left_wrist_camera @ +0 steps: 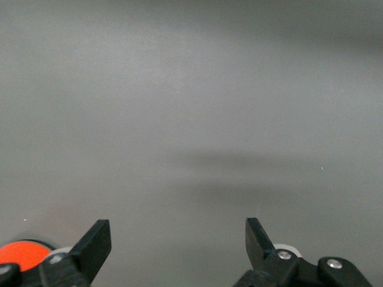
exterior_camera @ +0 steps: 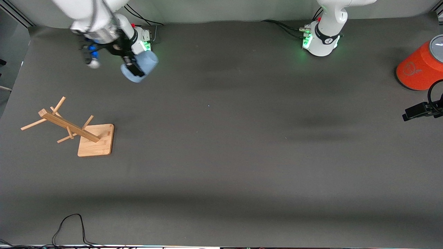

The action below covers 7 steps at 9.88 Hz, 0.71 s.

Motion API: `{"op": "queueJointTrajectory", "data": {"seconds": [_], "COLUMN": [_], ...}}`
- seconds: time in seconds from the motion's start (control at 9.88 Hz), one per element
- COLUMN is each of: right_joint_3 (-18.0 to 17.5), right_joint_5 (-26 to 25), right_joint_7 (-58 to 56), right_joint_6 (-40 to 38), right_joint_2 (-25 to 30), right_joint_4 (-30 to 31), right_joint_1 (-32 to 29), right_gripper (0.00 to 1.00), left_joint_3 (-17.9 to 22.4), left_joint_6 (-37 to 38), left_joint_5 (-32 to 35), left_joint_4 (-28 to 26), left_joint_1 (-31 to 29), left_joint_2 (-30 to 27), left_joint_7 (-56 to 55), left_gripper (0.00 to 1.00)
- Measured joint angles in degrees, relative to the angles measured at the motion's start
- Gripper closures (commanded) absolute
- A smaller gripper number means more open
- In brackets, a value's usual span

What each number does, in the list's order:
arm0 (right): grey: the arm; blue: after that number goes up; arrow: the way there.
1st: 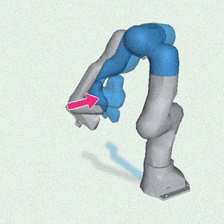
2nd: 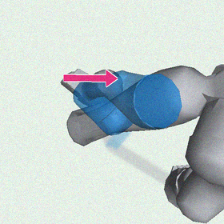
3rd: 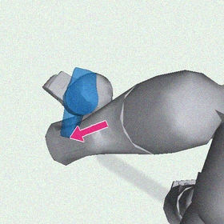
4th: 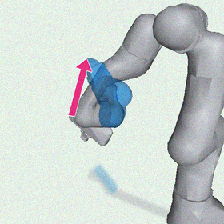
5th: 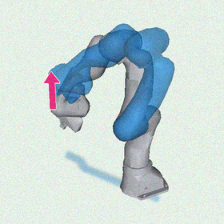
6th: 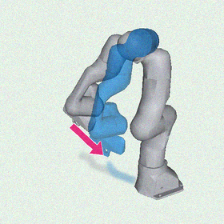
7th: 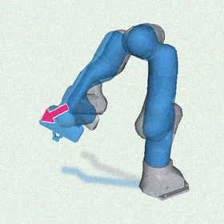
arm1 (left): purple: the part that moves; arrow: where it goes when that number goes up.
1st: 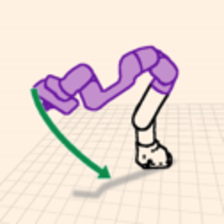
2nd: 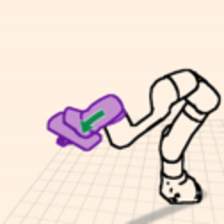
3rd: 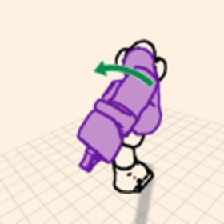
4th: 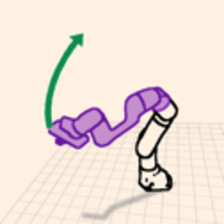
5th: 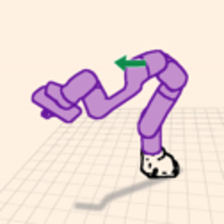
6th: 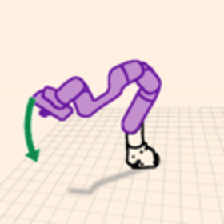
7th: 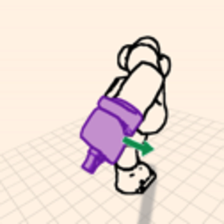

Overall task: Rotate and upright cup with both arms
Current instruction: 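Lift the blue cup off the peg with the right gripper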

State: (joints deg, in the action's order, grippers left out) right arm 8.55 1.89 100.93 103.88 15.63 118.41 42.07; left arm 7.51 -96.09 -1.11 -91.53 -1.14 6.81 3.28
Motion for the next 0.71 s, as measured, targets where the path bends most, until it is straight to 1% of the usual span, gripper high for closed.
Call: {"op": "queueJointTrajectory", "data": {"seconds": [0.3, 0.51, 0.71], "right_joint_3": [0.0, 0.0, 0.0], "right_joint_5": [-0.1, -0.7, -2.4], "right_joint_7": [16.3, 26.1, 35.7], "right_joint_6": [4.4, 5.1, 5.2], "right_joint_2": [-15.1, -26.5, -37.9], "right_joint_4": [-9.0, -18.0, -27.5], "right_joint_1": [8.8, 13.6, 17.3], "right_gripper": [0.49, 0.49, 0.49], "left_joint_3": [0.0, 0.0, 0.0], "left_joint_6": [-0.2, -0.4, -1.6], "left_joint_5": [0.0, 0.0, 0.0], "left_joint_4": [-0.2, -0.3, -1.2], "left_joint_1": [0.0, 0.0, 0.0], "left_joint_2": [0.0, 0.0, 0.0], "left_joint_7": [0.0, 0.0, 0.0], "left_gripper": [0.0, 0.0, 0.0]}}
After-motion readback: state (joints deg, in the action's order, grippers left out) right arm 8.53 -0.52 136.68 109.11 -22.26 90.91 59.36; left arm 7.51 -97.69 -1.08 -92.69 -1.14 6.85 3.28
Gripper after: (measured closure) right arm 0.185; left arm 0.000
